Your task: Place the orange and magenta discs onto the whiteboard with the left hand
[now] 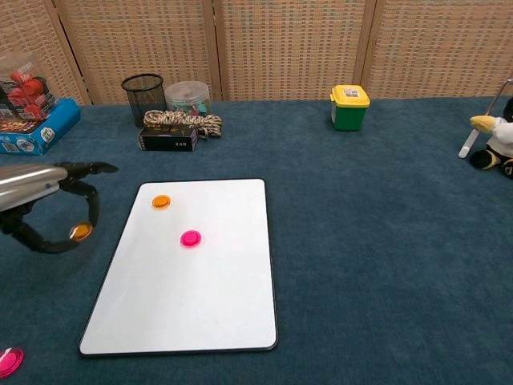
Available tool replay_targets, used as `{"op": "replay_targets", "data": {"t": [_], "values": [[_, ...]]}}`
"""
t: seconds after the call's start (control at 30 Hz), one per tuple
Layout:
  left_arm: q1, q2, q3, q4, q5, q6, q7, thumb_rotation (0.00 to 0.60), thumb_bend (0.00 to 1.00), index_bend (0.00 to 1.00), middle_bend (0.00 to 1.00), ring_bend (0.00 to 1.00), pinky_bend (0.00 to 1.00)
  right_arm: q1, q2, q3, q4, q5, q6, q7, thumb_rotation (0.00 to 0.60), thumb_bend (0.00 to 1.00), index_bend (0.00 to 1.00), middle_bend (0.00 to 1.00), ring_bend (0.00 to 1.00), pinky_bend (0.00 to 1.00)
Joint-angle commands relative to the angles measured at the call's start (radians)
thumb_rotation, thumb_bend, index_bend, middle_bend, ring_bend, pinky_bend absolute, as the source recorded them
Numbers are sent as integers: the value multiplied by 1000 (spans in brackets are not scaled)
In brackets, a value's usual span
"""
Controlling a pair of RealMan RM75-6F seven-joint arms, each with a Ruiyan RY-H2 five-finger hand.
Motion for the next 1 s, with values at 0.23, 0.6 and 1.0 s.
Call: {"op": "replay_targets", "data": {"t": [0.23,0.6,1.0], "values": [[-138,-84,-118,35,-172,-180,123,600,354,540,0,0,0,0,1,2,2,7,-3,9,600,0,0,0,0,0],[-171,-136,-133,59,-252,-207,180,600,352,539,0,0,0,0,2,2,0,8,-4,11,600,0,0,0,0,0],[-195,-146,-141,57,-303,-220,206,600,304,226,0,0,0,-1,2,4,-2,11,-4,9,600,0,0,0,0,0]]}}
